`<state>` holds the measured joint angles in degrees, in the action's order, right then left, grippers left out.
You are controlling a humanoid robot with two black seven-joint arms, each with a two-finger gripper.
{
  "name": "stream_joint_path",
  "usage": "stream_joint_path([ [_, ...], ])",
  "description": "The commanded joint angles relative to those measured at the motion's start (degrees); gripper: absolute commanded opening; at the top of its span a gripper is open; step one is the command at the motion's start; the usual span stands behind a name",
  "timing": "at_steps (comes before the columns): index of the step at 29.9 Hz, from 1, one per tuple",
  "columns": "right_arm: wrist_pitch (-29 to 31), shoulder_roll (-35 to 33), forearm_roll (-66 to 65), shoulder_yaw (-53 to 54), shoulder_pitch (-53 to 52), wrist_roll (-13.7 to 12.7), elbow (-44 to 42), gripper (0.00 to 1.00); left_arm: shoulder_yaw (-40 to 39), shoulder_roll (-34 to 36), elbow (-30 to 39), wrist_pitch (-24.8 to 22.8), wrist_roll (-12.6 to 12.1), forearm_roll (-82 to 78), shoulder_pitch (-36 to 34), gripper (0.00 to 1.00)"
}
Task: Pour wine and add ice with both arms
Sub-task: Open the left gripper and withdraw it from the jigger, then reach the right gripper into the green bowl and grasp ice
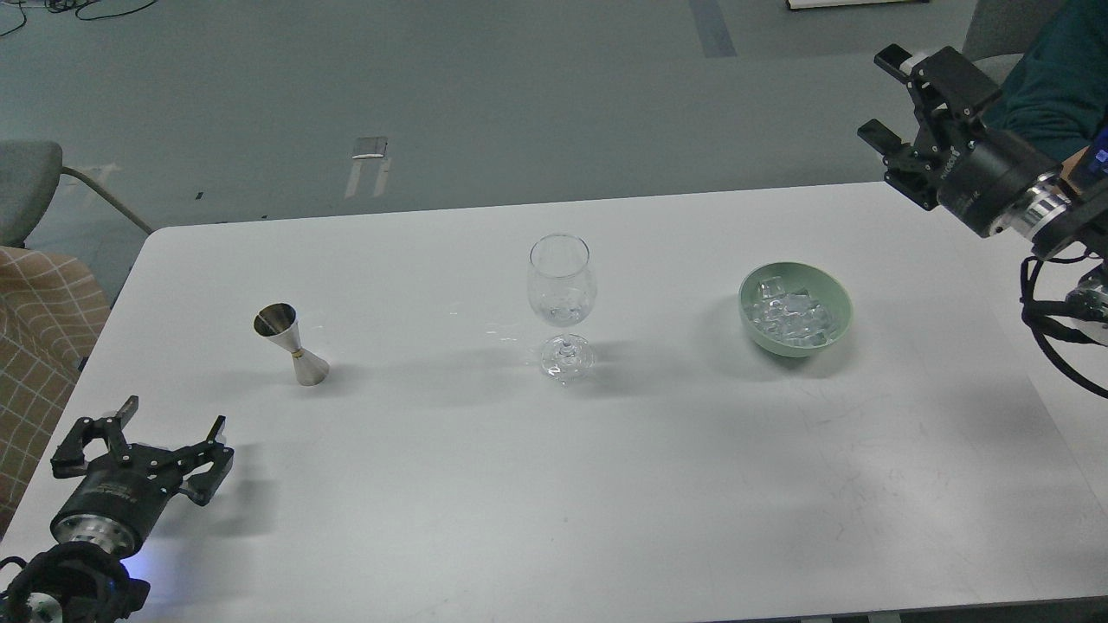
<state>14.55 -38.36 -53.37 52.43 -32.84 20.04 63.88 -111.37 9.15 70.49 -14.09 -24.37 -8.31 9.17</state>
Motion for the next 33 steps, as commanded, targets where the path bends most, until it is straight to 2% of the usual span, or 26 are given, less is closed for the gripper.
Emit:
stream_joint_path([
  [1, -4.1, -4.0, -10.4, 0.0, 5.0, 0.1, 5.8, 1.00, 0.4, 2.7, 0.3, -1.8, 0.3, 0.0, -2.1, 0.98],
  [5, -11.4, -4.6, -25.9, 0.0, 9.4, 0.3, 7.6, 1.00, 0.6, 3.9, 1.3, -1.3, 0.5, -1.2, -9.7, 0.98],
  [10, -15.9, -4.3, -40.2, 0.0, 12.0, 0.4, 7.3, 1.00, 2.3, 6.5, 0.6, -1.2, 0.8, -9.8, -18.7, 0.98],
  [13, -17.8, -3.9, -47.1, 0.0, 13.5, 0.4, 7.1, 1.00, 5.6, 8.5, 0.4, -1.4, 3.6, -17.1, -23.8, 0.98],
  [20, -18.8, -0.9, -56.6, -0.3, 16.1, 0.4, 4.6, 1.00, 7.1, 9.3, 0.8, -1.6, 8.0, -20.4, -28.4, 0.98],
  [23, -19.4, 1.3, -61.1, -0.3, 16.1, 0.4, 2.5, 1.00, 7.2, 11.3, 0.9, -1.5, 11.8, -23.5, -29.5, 0.98],
  [25, -19.6, 3.4, -62.3, -0.3, 15.8, 0.4, 1.3, 1.00, 7.3, 12.8, 1.1, -1.5, 15.7, -26.1, -30.0, 0.98],
  [33, -19.5, 10.0, -66.9, -0.4, 11.9, 0.3, -6.6, 1.00, 7.7, 12.6, 1.3, -1.2, 16.4, -26.2, -31.8, 0.98],
])
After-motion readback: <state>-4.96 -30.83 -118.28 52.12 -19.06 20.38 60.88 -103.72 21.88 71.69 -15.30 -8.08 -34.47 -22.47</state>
